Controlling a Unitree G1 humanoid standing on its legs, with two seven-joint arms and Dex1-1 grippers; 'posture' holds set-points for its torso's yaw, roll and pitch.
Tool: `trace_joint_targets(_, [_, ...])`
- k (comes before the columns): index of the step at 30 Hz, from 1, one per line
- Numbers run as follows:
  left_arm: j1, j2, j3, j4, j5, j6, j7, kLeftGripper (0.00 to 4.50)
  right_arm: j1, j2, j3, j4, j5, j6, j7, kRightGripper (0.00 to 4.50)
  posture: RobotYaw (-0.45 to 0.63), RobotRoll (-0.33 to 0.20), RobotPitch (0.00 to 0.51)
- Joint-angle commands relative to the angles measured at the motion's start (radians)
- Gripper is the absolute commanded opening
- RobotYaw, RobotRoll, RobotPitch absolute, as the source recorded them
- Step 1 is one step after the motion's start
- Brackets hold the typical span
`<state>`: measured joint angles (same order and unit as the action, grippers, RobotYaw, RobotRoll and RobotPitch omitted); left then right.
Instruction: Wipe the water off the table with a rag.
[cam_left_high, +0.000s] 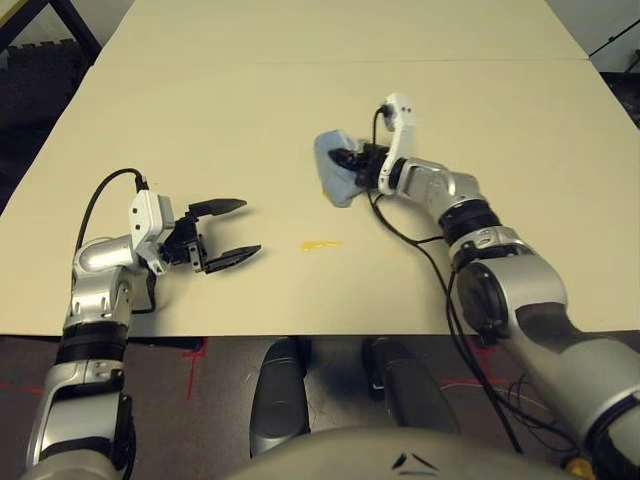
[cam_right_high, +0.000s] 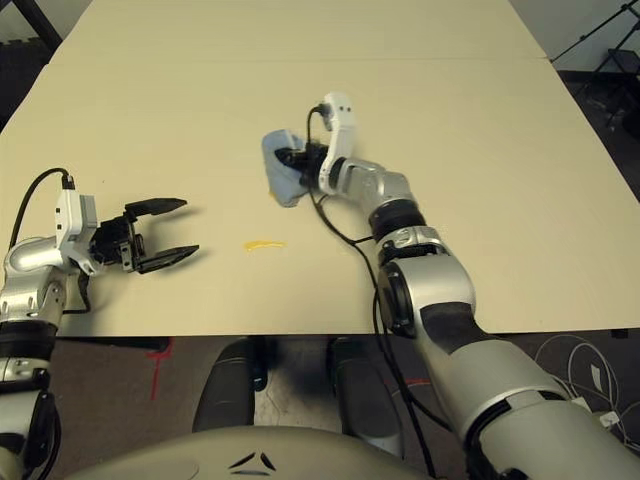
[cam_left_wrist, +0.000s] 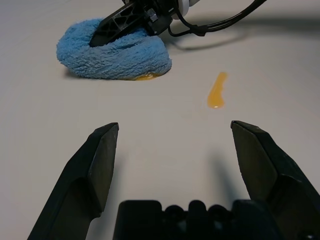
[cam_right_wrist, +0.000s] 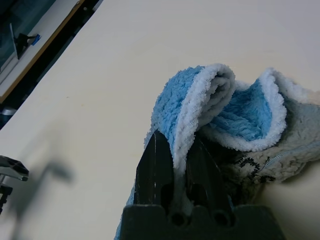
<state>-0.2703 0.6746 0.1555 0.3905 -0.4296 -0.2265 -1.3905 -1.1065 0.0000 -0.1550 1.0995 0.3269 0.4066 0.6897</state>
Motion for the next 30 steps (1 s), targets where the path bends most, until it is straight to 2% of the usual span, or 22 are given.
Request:
trace_joint_targets(1, [0.018, 0.011, 0.004, -0.029, -0.002, 0.006, 0.004, 4.5, 0.02, 0.008, 0.012, 0.045, -0.027, 0.014, 0.018, 0.02, 0.28, 0.0, 0.212])
trace_joint_targets(7, [0.002, 0.003, -0.006, -0.019, 0.004, 0.006, 0.007, 4.5, 0.075, -0.103, 0.01, 0.0, -0.037, 0.042, 0.053, 0.02, 0.27, 0.0, 0.214])
trace_joint_targets(15, [-0.027, -0.01, -0.02, 0.013, 0.012, -0.007, -0.003, 4.5, 0.233, -0.308, 0.028, -0.269, -0.018, 0.198, 0.138, 0.02, 0.25, 0.0, 0.214])
trace_joint_targets(22, [-0.051, -0.006, -0.028, 0.055, 0.017, -0.024, -0.024, 4.5, 0.364, -0.464, -0.022, -0.662, 0.13, 0.439, 0.198, 0.02, 0.2, 0.0, 0.212])
trace_joint_targets(30, [-0.059, 0.004, -0.036, 0.075, 0.017, -0.032, -0.059, 4.5, 0.501, -0.524, -0.028, -1.011, 0.277, 0.693, 0.163, 0.02, 0.19, 0.0, 0.218])
